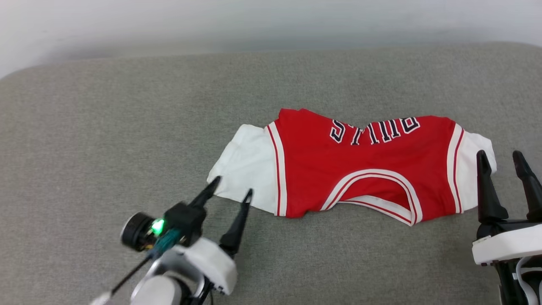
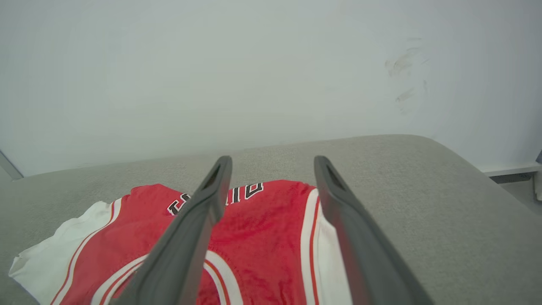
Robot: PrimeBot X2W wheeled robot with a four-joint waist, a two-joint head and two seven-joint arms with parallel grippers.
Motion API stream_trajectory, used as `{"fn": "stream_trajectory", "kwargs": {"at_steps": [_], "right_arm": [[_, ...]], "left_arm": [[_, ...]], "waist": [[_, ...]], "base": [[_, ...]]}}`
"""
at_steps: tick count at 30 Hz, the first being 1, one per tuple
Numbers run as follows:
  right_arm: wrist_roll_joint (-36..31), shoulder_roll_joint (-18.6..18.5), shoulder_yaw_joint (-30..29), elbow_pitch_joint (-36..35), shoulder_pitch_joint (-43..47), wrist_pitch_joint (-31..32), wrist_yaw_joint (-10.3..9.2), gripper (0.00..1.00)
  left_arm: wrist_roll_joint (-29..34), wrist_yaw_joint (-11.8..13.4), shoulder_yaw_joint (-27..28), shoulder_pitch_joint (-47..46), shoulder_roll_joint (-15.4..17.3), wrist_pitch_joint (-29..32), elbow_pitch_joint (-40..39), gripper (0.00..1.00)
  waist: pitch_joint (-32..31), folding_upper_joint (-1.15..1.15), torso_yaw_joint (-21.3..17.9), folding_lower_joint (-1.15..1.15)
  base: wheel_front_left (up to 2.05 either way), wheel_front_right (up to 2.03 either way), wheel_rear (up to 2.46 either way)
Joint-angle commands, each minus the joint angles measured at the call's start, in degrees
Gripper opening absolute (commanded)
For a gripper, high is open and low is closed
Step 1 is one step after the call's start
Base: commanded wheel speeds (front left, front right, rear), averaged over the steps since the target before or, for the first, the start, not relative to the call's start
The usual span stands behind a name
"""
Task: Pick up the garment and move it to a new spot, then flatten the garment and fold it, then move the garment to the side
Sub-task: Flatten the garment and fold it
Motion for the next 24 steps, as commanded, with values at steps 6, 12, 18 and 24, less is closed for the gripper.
{"fn": "stream_trajectory", "kwargs": {"at_steps": [6, 12, 18, 24], "right_arm": [[-0.2, -0.6, 0.0, 0.3, -1.0, 0.1, -0.02, 1.00], [-1.1, -0.4, 0.6, 1.5, -1.4, -0.2, -0.02, 1.00], [-1.9, -0.1, 0.3, 2.7, -1.9, -0.8, -0.02, 1.00], [-2.5, 0.0, 0.0, 3.6, -2.3, -1.0, -0.02, 1.00]], "left_arm": [[-7.5, 0.0, -10.8, -10.5, 4.0, 18.2, 0.6, 1.00], [-13.9, 0.1, -19.6, -21.0, 8.4, 30.6, 3.7, 1.00], [-15.2, 0.1, -23.2, -27.9, 7.6, 33.8, 9.3, 1.00], [-16.1, 0.0, -27.6, -30.7, 6.2, 34.7, 14.9, 1.00]], "waist": [[2.7, 0.00, -1.3, 0.00], [5.2, 0.00, -2.1, 0.00], [7.6, 0.00, -2.7, 0.00], [9.0, 0.00, -3.2, 0.00]], "base": [[0.00, 0.00, 0.00], [0.00, 0.00, 0.00], [0.00, 0.00, 0.00], [0.00, 0.00, 0.00]]}}
